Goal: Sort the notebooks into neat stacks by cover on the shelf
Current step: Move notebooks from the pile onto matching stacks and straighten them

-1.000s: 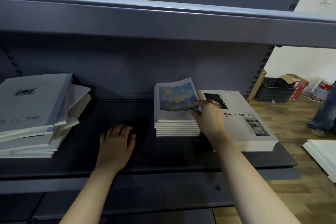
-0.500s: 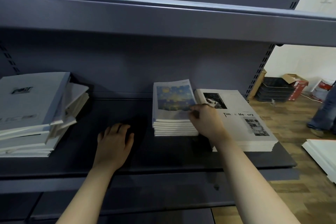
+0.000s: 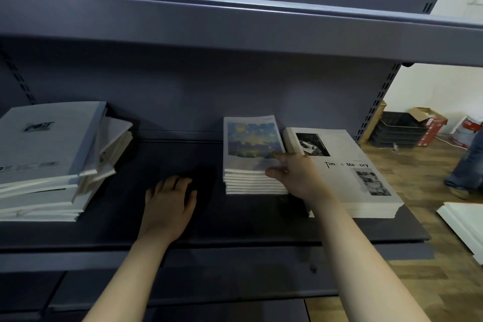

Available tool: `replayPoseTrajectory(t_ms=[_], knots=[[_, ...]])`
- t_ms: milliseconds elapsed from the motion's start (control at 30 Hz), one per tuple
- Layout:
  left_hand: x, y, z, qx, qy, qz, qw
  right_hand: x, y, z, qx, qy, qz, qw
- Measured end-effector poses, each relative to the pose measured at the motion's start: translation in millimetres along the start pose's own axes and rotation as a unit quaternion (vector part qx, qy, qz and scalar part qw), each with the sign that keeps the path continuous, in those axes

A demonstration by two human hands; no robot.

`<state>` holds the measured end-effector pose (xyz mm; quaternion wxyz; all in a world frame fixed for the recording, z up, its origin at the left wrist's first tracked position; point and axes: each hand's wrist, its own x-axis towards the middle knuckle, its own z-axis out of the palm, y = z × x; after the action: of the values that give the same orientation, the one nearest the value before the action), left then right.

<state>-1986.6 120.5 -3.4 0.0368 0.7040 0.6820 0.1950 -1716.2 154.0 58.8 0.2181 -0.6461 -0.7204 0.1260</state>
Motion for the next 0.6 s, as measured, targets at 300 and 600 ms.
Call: replayPoseTrajectory(t_ms=[300,600], knots=[[-13.3,-7.0,-21.0,-0.041,0.041,0.067,0.996,-5.9,-33.7,11.5,-0.08,0.104,-0.003,0.991],[-11.4,-48.0,-86.9,-0.033,0.154,0.114,0.981,-8.7,-100.4,41.2,0.125,0.123,-0.097,0.98]])
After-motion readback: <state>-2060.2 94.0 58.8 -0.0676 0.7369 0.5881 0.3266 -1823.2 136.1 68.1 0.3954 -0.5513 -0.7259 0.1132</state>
